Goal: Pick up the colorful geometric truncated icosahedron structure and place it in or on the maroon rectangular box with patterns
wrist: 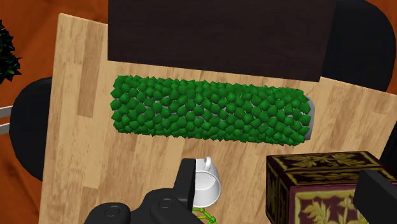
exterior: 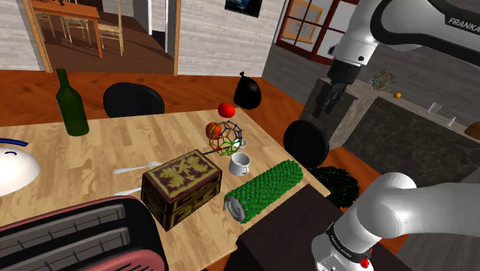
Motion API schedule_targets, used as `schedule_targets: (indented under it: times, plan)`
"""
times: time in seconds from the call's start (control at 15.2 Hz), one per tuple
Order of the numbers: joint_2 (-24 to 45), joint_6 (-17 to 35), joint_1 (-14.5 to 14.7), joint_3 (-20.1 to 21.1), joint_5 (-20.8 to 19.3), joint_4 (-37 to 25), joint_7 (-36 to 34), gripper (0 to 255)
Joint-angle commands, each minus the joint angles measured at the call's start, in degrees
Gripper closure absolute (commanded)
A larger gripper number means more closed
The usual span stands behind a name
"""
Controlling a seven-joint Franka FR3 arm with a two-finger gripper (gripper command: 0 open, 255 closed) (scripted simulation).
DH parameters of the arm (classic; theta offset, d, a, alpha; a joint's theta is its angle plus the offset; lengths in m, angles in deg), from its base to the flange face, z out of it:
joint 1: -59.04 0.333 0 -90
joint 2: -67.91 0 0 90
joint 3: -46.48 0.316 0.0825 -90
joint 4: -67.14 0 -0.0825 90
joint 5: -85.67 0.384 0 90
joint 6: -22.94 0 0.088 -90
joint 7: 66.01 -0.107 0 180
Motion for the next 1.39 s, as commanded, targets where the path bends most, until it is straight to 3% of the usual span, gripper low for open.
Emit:
schedule_targets:
  times: [0.0,0.66,1.32]
  plan:
    - [0.0,0.0,0.0,0.0,0.0,0.0,0.0,0]
    - [18.1,16.0,-1.1,1.6,-2.3,-1.0,-1.7,0]
    - [39.2,27.2,-2.3,2.4,-5.8,-9.6,-4.6,0]
